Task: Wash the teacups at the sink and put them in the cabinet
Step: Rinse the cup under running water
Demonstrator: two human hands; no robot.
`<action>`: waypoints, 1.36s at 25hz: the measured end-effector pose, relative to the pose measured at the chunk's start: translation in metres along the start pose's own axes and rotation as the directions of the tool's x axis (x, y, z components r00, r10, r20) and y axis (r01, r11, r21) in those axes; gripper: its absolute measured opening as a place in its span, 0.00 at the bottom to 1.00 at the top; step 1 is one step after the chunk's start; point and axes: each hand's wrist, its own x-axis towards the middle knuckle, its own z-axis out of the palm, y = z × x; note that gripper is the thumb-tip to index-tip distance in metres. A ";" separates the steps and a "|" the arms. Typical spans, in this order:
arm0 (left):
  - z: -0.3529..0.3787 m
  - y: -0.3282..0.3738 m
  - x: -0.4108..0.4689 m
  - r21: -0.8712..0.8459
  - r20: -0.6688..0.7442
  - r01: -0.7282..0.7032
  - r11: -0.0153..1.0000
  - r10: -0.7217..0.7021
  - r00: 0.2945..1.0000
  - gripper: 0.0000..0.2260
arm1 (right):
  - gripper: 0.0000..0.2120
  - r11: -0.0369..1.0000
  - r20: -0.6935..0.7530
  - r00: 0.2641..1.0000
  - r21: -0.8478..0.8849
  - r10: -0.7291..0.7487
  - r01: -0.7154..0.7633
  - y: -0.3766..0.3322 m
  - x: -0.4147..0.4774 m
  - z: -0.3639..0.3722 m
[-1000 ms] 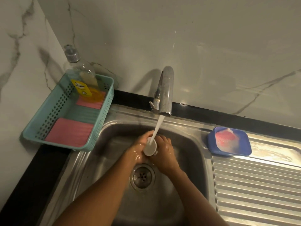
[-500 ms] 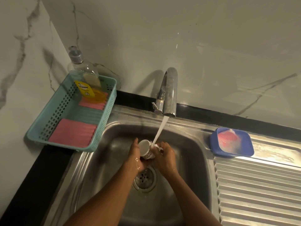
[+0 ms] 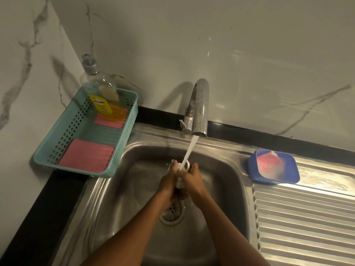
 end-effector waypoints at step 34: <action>-0.027 0.001 0.006 0.106 -0.052 -0.164 0.981 0.170 0.984 0.10 | 0.08 0.994 -0.077 0.995 -0.087 -0.069 0.063 0.035 0.009 0.015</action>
